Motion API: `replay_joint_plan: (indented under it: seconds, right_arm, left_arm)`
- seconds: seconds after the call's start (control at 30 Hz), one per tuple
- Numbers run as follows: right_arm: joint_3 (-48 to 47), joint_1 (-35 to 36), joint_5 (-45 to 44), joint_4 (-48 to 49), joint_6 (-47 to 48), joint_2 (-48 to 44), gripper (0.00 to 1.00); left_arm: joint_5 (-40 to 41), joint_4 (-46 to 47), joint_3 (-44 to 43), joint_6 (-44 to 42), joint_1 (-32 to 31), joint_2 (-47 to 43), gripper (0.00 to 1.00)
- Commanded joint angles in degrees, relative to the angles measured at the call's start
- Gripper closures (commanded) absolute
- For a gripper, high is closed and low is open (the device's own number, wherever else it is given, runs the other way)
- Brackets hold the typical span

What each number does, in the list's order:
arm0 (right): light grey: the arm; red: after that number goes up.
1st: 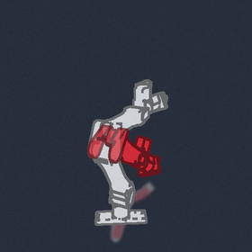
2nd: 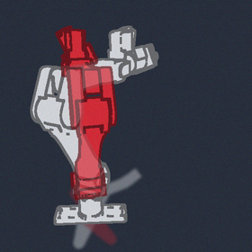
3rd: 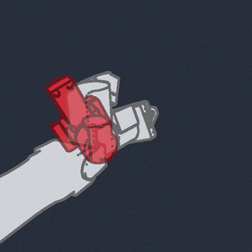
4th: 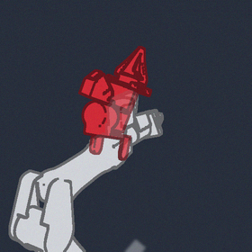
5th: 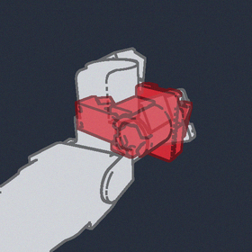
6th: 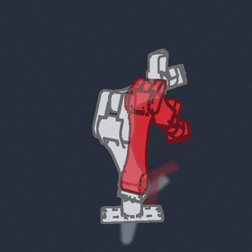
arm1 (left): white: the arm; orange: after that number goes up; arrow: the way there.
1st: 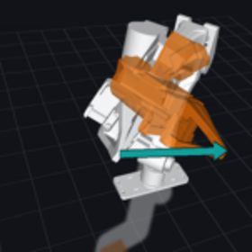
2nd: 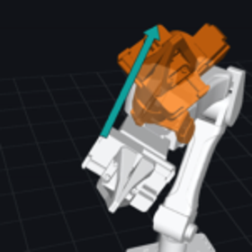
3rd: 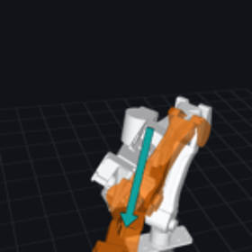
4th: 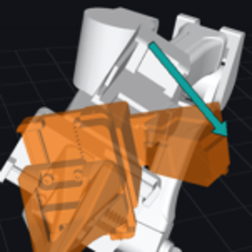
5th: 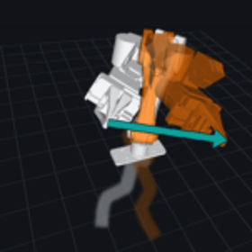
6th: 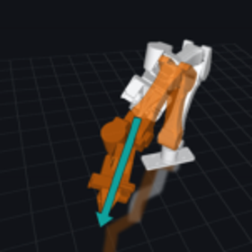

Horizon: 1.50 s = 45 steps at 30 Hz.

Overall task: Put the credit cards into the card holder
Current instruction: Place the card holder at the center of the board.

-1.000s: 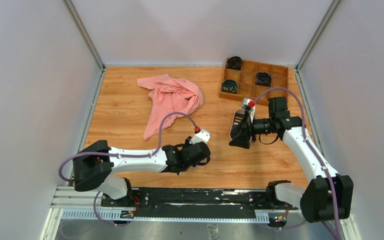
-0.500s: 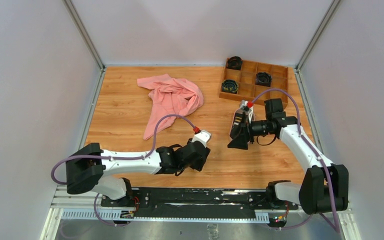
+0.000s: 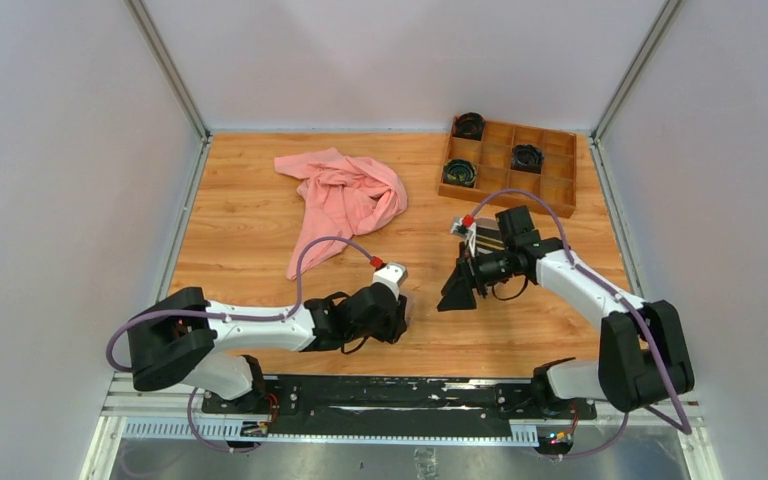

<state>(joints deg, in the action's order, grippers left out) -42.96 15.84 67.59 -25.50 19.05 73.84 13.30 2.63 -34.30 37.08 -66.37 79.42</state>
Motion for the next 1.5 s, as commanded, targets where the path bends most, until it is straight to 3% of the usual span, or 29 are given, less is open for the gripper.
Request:
replay_joint_plan:
  seconds: [0.0, 0.2, 0.3, 0.5, 0.63, 0.8, 1.1, 1.47]
  right_arm:
    - [0.7, 5.0, -4.7, 5.7, -8.9, 3.6, 0.28]
    - [-0.6, 11.0, -9.9, 7.1, -10.6, 7.8, 0.30]
    - [-2.7, 13.1, -10.5, 4.6, -4.6, 8.8, 0.31]
    - [-7.4, 14.8, -11.1, -5.2, 23.5, 8.0, 0.36]
    - [-6.8, 15.8, -8.5, -17.3, 60.8, 5.3, 0.30]
    - [-8.2, 18.9, -13.6, -18.4, 75.6, 8.1, 0.31]
    - [-12.9, 21.7, -14.5, -17.9, 76.3, 15.0, 0.51]
    - [-11.9, 25.3, -18.2, -12.8, 71.1, 18.0, 0.53]
  left_arm:
    - [0.2, 2.6, 2.3, 2.5, 1.3, -1.1, 0.63]
    - [0.9, 2.6, 3.9, 4.2, 1.8, -0.3, 0.72]
    - [0.5, 2.5, 4.0, 4.6, 2.2, 0.8, 0.77]
    - [-1.2, 2.5, 4.8, 5.3, 3.2, 1.4, 0.83]
    - [-2.4, 2.5, 5.5, 5.5, 3.8, 1.0, 0.84]
    - [-3.5, 2.6, 5.8, 5.5, 4.0, 1.2, 0.85]
    - [-4.2, 2.8, 6.8, 5.7, 4.2, 0.3, 0.86]
    - [-5.8, 4.4, 8.1, 6.4, 4.7, -1.1, 0.86]
